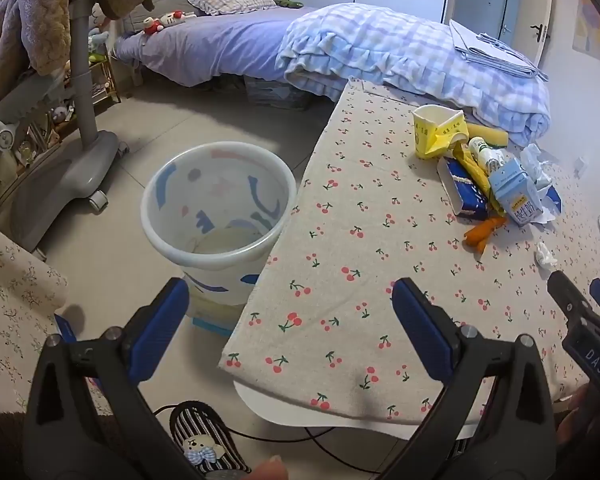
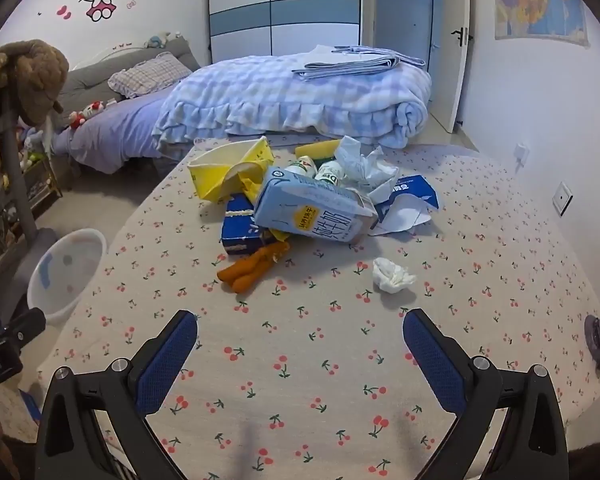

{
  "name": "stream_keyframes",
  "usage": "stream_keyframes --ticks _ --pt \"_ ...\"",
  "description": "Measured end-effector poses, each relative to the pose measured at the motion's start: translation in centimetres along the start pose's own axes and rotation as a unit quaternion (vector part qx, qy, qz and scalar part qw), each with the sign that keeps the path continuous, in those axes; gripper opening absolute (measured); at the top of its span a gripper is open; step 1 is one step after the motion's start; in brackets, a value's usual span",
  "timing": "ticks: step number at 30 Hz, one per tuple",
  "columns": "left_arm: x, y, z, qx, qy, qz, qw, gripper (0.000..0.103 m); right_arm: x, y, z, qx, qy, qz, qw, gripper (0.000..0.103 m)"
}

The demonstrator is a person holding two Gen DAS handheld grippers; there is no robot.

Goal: Collect trash

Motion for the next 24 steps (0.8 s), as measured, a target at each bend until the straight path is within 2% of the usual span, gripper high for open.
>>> stream_keyframes --ticks 3,7,24 --pt "-0.01 0.04 0.04 -0.002 0.001 0.003 1.0 0.101 0.32 -0.32 0.16 0.005 -0.006 0.005 1.0 0.103" --pt "0.08 0.15 0.22 -0.004 0.003 0.006 1.0 0.101 0.36 -0.04 -0.37 0.008 0.013 0.012 1.0 0.103" --pt "0.05 0.28 -0.46 -0.008 0.003 0.006 0.9999 0.101 0.9 0.06 -0.4 0.009 0.023 0.012 1.0 0.103"
Point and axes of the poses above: each gripper's, at about its wrist camera, not at the fingertips, and z roughly the way its jaws point, x to its left, y to its top, the point moved 6 cm from there along z, roughly the way its jaws point
